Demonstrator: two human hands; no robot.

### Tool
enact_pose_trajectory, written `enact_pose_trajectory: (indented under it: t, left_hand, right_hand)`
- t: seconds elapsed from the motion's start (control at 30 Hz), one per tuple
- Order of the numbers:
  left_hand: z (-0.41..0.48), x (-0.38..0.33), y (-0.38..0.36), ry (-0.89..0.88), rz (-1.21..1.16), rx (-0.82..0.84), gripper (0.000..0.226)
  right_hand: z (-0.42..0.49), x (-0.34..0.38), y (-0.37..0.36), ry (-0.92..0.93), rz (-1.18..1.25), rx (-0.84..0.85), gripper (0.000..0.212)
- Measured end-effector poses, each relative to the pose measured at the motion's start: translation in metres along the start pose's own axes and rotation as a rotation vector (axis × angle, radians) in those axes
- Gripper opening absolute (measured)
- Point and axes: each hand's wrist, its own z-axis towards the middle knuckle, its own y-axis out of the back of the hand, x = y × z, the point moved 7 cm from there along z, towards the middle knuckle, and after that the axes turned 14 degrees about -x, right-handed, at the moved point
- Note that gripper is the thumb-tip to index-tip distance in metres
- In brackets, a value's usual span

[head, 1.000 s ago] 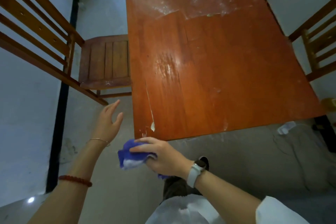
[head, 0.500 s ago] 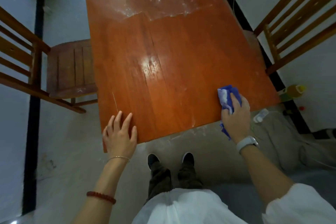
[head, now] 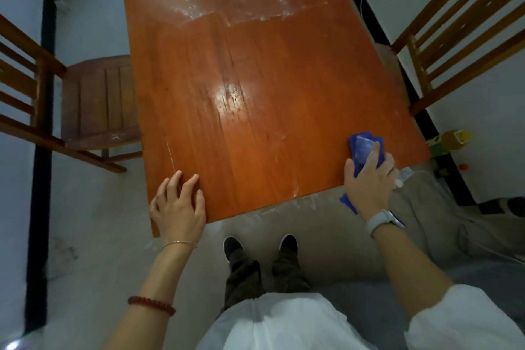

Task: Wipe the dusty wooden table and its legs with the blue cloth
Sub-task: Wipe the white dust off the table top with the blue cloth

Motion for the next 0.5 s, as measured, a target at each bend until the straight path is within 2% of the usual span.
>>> enact_pose_trajectory:
  t: [0.07,0.13,0.17,0.2,0.27,0.3,0.33,0.37,0.4,0.43,0.5]
  left_hand:
    - [-0.001,0.001,-0.001,-0.008,0.001,0.001,0.038]
    - [-0.002,0.003,-0.001,-0.018,0.001,0.005,0.038]
    - [-0.002,0.003,-0.001,-0.02,-0.007,0.004,0.038]
    - [-0.001,0.004,0.0,-0.015,-0.028,-0.002,0.036]
    - [0.007,0.008,0.007,0.017,-0.114,-0.04,0.035]
    - [0.011,0.011,0.013,0.05,-0.17,-0.057,0.035]
    - [0.016,0.012,0.017,0.079,-0.219,-0.072,0.036]
    - [0.02,0.012,0.022,0.098,-0.243,-0.088,0.038]
    - [0.024,0.011,0.025,0.113,-0.234,-0.094,0.039]
    - [0.028,0.006,0.026,0.125,-0.201,-0.088,0.038]
    - [0.034,-0.013,0.023,0.103,-0.129,-0.049,0.04]
  right_hand:
    - [0.003,-0.001,-0.005,-0.066,-0.053,0.047,0.074]
    - [0.001,0.006,-0.006,-0.123,-0.088,0.04,0.067]
    - [-0.007,0.02,-0.006,-0.096,-0.094,0.04,0.063]
    - [-0.021,0.042,-0.006,0.002,-0.073,0.054,0.061]
    - [-0.074,0.106,-0.006,0.382,0.193,0.154,0.053]
    - [-0.109,0.134,-0.001,0.561,0.392,0.279,0.048]
    - [-0.134,0.151,0.006,0.657,0.54,0.433,0.047]
    - [-0.142,0.155,0.01,0.65,0.649,0.552,0.048]
    - [-0.131,0.151,0.013,0.53,0.724,0.596,0.05]
    - [-0.109,0.137,0.012,0.38,0.756,0.544,0.048]
    - [-0.05,0.099,0.014,0.171,0.705,0.332,0.042]
